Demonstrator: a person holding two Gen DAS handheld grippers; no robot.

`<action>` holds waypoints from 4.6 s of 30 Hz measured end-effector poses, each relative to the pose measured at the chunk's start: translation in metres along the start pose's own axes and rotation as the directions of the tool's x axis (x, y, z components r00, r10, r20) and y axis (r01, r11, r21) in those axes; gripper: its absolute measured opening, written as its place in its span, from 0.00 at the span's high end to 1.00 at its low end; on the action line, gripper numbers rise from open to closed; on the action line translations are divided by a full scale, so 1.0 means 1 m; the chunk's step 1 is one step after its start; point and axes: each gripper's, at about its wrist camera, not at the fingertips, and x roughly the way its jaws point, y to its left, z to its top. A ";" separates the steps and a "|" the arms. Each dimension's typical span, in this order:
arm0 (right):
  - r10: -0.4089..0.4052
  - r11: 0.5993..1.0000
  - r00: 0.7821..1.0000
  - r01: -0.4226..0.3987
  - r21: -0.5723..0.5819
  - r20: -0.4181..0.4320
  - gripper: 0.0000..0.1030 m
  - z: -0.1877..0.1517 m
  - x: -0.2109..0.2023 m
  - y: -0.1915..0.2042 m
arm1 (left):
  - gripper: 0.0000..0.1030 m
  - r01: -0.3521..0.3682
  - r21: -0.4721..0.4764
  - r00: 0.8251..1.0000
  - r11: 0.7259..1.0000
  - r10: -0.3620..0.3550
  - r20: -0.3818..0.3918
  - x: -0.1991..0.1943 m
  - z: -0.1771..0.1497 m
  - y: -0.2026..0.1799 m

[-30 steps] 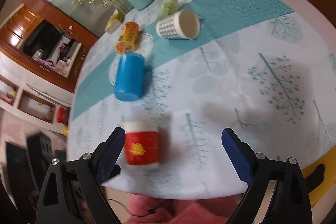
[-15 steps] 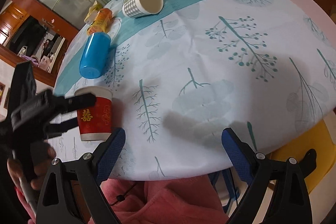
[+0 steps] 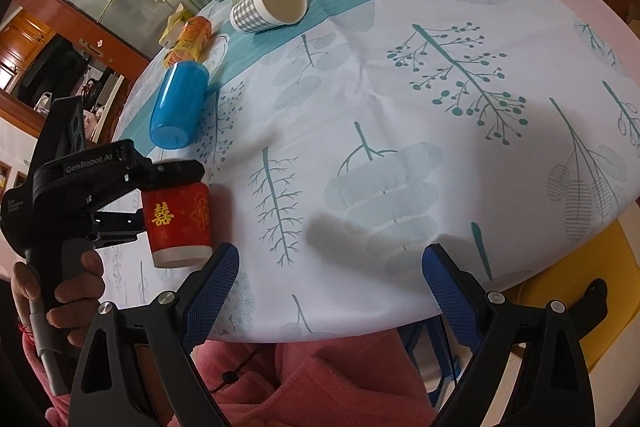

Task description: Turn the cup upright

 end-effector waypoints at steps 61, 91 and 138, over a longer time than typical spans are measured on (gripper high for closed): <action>-0.003 0.963 0.995 0.030 -0.269 0.104 0.00 -0.020 -0.008 0.122 | 0.16 -0.349 0.146 0.901 0.926 0.288 0.324 -0.133 -0.118 0.089; 0.055 0.939 0.985 0.005 -0.343 0.164 0.00 -0.035 -0.061 0.179 | 0.16 -0.416 -0.027 0.781 0.909 0.373 0.501 -0.180 -0.129 0.064; 0.068 0.923 0.981 0.008 -0.385 0.182 0.00 -0.026 -0.064 0.183 | 0.16 -0.411 0.006 0.794 0.912 0.355 0.494 -0.173 -0.124 0.056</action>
